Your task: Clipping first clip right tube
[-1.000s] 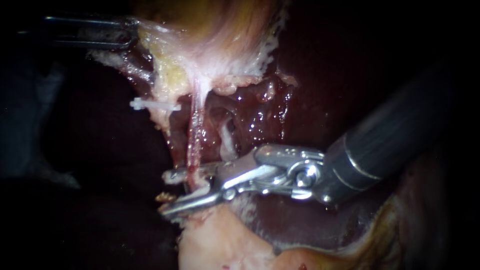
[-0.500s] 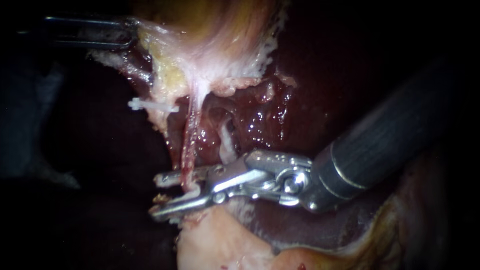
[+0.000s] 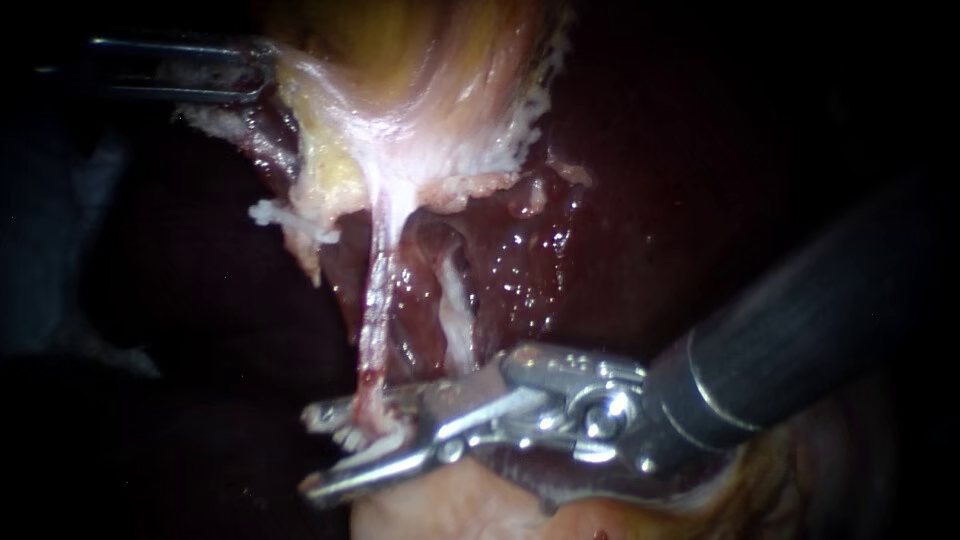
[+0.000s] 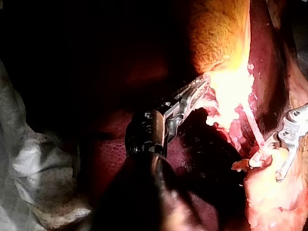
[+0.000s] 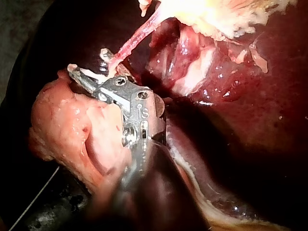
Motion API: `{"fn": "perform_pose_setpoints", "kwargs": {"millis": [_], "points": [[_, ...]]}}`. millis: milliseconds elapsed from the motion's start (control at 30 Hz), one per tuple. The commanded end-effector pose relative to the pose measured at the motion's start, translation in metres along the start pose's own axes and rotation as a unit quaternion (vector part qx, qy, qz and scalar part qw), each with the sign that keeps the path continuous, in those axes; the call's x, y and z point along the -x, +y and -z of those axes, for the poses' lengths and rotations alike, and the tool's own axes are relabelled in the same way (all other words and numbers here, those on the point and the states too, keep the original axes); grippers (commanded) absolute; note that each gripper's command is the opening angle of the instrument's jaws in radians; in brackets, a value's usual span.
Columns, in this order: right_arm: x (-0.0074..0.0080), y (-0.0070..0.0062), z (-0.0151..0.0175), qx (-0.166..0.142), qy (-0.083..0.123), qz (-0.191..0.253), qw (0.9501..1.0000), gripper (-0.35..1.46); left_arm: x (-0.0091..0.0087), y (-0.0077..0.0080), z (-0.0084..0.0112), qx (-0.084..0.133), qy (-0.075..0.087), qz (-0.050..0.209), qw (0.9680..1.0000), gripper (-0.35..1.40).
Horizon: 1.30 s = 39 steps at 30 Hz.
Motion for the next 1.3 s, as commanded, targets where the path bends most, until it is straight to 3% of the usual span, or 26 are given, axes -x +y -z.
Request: {"fn": "perform_pose_setpoints", "kwargs": {"millis": [33, 333, 867, 1000, 1100, 1300], "points": [[-0.0001, -0.0001, 0.0, 0.0, 0.0, 0.001, 1.0, 0.49, 0.0, 0.0, 0.0, 0.001, 0.0, 0.0, 1.0, -0.35], [-0.0001, -0.0001, 0.0004, -0.001, 0.002, -0.003, 1.0, 0.44, 0.0, -0.0001, 0.0, 0.001, 0.0, 0.0, 1.0, -0.35], [-0.0002, 0.0012, 0.0013, 0.004, 0.006, -0.003, 1.0, 0.0, 0.0, -0.0001, 0.0, 0.001, 0.0, 0.0, 1.0, -0.35], [-0.0004, 0.0014, 0.0015, 0.01, 0.009, -0.013, 0.9998, -0.14, 0.0, -0.0001, 0.0, 0.001, 0.0, 0.0, 1.0, -0.35], [-0.0003, 0.0015, 0.0016, 0.01, 0.009, -0.025, 0.9996, -0.35, 0.0, -0.0001, 0.0, 0.001, 0.0, 0.0, 1.0, -0.35], [-0.0001, 0.002, 0.002, 0.01, 0.008, -0.048, 0.9988, -0.35, 0.0, -0.0001, 0.0, 0.001, 0.0, 0.0, 1.0, -0.35]]}}
